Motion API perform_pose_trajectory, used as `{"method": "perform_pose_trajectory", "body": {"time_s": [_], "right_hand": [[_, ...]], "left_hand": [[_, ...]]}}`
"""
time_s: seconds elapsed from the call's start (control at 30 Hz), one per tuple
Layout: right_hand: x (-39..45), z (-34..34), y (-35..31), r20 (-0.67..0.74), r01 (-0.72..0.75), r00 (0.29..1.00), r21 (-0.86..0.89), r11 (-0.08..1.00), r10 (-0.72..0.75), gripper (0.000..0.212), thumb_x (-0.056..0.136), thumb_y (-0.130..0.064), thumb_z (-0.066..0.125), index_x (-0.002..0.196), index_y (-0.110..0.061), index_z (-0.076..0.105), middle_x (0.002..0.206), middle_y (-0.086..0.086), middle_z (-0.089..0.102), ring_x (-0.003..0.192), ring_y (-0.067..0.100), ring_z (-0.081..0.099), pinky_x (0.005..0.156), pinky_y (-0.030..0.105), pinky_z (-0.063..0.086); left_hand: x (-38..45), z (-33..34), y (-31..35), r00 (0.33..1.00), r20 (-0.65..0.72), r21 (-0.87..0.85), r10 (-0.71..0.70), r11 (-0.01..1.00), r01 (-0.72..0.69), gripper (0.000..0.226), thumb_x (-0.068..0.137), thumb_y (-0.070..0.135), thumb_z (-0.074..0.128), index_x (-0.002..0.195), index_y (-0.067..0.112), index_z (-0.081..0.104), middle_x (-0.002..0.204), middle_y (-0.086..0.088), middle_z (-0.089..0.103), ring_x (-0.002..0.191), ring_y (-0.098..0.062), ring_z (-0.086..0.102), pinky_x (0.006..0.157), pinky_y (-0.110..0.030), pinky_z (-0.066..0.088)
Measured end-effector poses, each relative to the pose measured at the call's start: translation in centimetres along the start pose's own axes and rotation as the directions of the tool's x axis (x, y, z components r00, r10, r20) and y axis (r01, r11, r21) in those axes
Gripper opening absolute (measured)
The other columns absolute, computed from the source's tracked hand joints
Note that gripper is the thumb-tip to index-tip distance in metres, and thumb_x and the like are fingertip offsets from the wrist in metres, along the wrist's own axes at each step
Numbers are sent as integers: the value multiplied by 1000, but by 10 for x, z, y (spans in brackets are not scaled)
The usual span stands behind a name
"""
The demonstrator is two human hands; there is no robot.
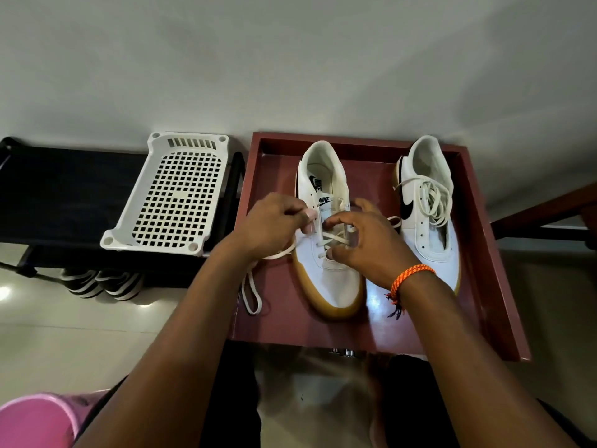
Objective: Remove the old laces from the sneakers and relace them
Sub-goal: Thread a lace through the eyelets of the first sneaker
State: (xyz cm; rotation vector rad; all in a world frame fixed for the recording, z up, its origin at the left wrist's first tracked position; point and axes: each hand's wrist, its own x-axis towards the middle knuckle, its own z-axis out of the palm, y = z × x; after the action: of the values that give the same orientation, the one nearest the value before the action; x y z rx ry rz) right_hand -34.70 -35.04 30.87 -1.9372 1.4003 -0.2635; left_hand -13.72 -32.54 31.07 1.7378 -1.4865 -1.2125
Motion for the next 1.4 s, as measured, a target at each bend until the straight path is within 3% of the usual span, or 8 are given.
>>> {"method": "perform_pose_trajectory", "body": {"time_s": [0.07,0.27,0.5,0.6,0.83,1.07,1.2,1.4], "right_hand": [[-1,0,-1,1,3,1000,-9,1000,-3,42,81,-26,87,119,-35,73,165,2,32,130,22,57,98,29,43],[-1,12,-4,-202,91,975,-9,996,-91,32,78,-32,84,109,-34,75,160,-2,35,132,24,49,106,42,49],[-4,26,-30,-512,342,799,-43,939,-315,6,96,-20,71,93,-18,67,89,-11,52,76,12,52,68,29,41],[-4,20,-27,-587,371,767,77,925,-259,11,100,-13,69,104,-15,78,90,-13,66,79,5,62,71,22,47],[7,-6,-11,-717,391,688,497,775,113,11,99,-20,73,100,-12,80,83,-1,76,70,20,71,63,41,58],[11,-22,0,-656,420,655,729,540,376,15,95,-11,76,101,3,78,70,5,68,57,16,57,52,29,48],[12,-25,10,-613,433,659,783,446,437,22,96,-15,75,105,5,76,76,8,67,63,18,58,52,28,48],[11,-27,11,-548,420,685,835,355,480,15,98,-18,74,100,-3,77,80,11,65,65,17,61,55,30,47]], "left_hand": [[-6,-7,2,1000,11,-206,-9,979,12,40,106,32,64,75,7,71,74,-13,61,73,-25,47,76,-39,37],[-14,-13,22,995,-98,-473,30,878,-73,35,106,25,63,97,-7,74,92,-10,72,90,-29,62,91,-38,51],[-15,-4,30,982,-79,-467,170,864,-187,29,106,13,60,102,-9,79,119,-14,79,118,-41,71,109,-72,43],[-14,-1,27,983,-69,-490,169,852,-181,38,110,21,53,107,-9,76,116,-23,77,104,-48,69,94,-64,46],[-10,-4,26,978,-96,-558,187,803,-208,36,109,21,46,126,-6,63,99,-26,71,87,-35,63,83,-53,40],[-12,-17,29,979,-145,-795,145,572,-203,32,110,25,42,127,6,61,94,-16,70,85,-30,66,98,-51,51],[-16,-27,30,967,-253,-892,15,383,-239,27,109,21,42,114,10,67,75,-5,62,65,-18,56,80,-39,60],[-7,-25,4,726,-622,-408,-293,913,20,26,99,12,51,97,14,77,64,-3,58,48,-16,54,52,-36,55]]}}
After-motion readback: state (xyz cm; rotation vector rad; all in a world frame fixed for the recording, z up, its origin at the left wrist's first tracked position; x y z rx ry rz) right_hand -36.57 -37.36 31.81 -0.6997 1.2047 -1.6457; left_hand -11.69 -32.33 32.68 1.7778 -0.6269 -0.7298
